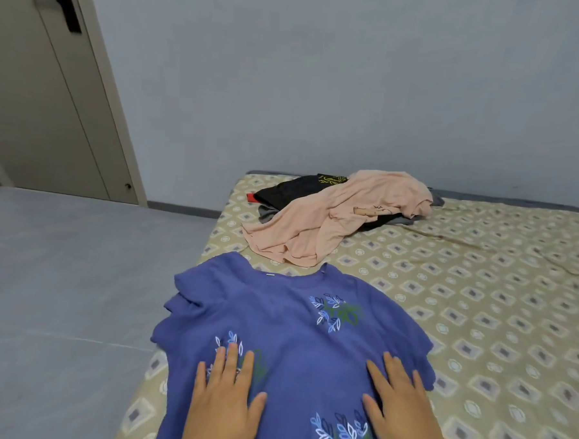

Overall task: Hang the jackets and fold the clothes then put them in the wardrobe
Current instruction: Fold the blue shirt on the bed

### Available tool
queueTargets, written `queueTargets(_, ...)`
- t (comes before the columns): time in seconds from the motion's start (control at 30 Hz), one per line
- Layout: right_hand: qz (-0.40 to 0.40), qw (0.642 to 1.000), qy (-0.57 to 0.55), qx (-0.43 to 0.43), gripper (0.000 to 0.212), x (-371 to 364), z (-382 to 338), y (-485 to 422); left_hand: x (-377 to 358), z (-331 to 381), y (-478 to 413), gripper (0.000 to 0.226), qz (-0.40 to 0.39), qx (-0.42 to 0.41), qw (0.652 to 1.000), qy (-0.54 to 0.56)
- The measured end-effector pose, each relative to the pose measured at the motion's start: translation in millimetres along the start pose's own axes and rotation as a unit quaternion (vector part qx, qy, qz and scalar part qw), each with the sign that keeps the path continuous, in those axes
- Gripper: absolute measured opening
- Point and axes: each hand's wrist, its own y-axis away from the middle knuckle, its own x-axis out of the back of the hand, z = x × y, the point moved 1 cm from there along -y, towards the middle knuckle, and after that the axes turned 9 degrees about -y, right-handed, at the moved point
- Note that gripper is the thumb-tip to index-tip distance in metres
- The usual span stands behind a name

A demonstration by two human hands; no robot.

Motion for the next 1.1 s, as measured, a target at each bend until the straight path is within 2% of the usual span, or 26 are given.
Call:
queueTargets(0.03, -0.002, 1.000, 0.003, -0.019, 0.064, 1.1, 5.5, 11.6, -0.6, -4.5, 12.0, 0.079, -0.031, 0.013, 0.999, -0.006)
queueTargets(0.1, -0.008, 0.999, -0.011, -0.048, 0.065, 0.0, 16.2, 33.7, -9.9, -19.7, 29.9, 0.095, -0.023, 0.027, 0.999, -0.035)
queueTargets(0.13, -0.007, 0.998, -0.020, -0.060, 0.065, -1.5, 20.8, 42.9, -14.4, -25.2, 37.2, 0.097, -0.047, 0.012, 0.998, -0.040)
queueTargets(0.2, 0.009, 0.997, -0.031, -0.068, 0.066, -5.4, 31.9, 61.2, -23.7, -29.4, 56.6, 0.096, -0.022, 0.015, 0.999, -0.044)
queueTargets(0.27, 0.025, 0.997, -0.048, -0.063, 0.066, -9.3, 45.2, 79.5, -37.1, -30.3, 71.1, 0.097, -0.005, 0.059, 0.998, -0.015)
queueTargets(0.33, 0.054, 0.990, -0.114, -0.062, 0.063, -10.1, 54.2, 98.8, -39.6, -32.7, 85.5, 0.090, -0.007, 0.108, 0.994, 0.031)
queueTargets(0.4, 0.111, 0.974, -0.189, -0.063, 0.045, -12.1, 53.3, 121.6, -37.3, -38.0, 103.8, 0.078, -0.009, 0.186, 0.981, 0.061)
queueTargets(0.47, 0.123, 0.954, -0.246, -0.118, 0.027, -12.2, 42.9, 139.9, -31.6, -46.4, 121.7, 0.068, -0.005, 0.234, 0.967, 0.097)
queueTargets(0.53, 0.089, 0.920, -0.325, -0.201, 0.010, -10.5, 32.2, 153.6, -24.5, -57.9, 140.5, 0.050, -0.006, 0.290, 0.941, 0.174)
queueTargets(0.6, 0.046, 0.882, -0.396, -0.252, 0.026, -7.0, 29.5, 161.4, -20.6, -70.9, 157.6, 0.039, -0.052, 0.327, 0.916, 0.227)
queueTargets(0.67, -0.008, 0.849, -0.462, -0.256, 0.032, -5.4, 27.6, 171.8, -18.6, -77.9, 174.6, 0.040, -0.124, 0.310, 0.904, 0.267)
queueTargets(0.73, -0.065, 0.796, -0.542, -0.261, 0.016, -5.6, 18.0, 186.9, -15.0, -77.2, 187.7, 0.033, -0.163, 0.279, 0.889, 0.324)
queueTargets(0.8, -0.090, 0.747, -0.604, -0.261, 0.013, -3.7, 8.1, 204.0, -15.0, -73.9, 197.5, 0.026, -0.164, 0.243, 0.890, 0.350)
queueTargets(0.87, -0.098, 0.712, -0.648, -0.253, 0.015, 0.1, 2.0, 218.9, -14.8, -67.8, 205.0, 0.020, -0.125, 0.237, 0.871, 0.411)
queueTargets(0.93, -0.112, 0.711, -0.654, -0.233, 0.015, 4.0, -2.1, 234.1, -14.0, -61.2, 211.1, 0.038, -0.092, 0.262, 0.827, 0.488)
queueTargets(0.97, -0.118, 0.726, -0.641, -0.219, 0.014, 4.1, -4.8, 240.8, -12.7, -57.3, 214.7, 0.040, -0.086, 0.263, 0.812, 0.515)
queueTargets(1.0, -0.120, 0.751, -0.616, -0.204, 0.010, 4.7, -7.7, 248.0, -11.3, -53.0, 218.4, 0.029, -0.094, 0.261, 0.807, 0.521)
queueTargets(1.03, -0.116, 0.780, -0.584, -0.194, 0.005, 5.2, -10.2, 253.0, -11.1, -50.3, 222.2, 0.021, -0.108, 0.259, 0.812, 0.511)
queueTargets(1.1, -0.098, 0.816, -0.539, -0.182, 0.009, 4.1, -10.4, 256.9, -22.1, -53.5, 222.2, 0.045, -0.116, 0.238, 0.849, 0.457)
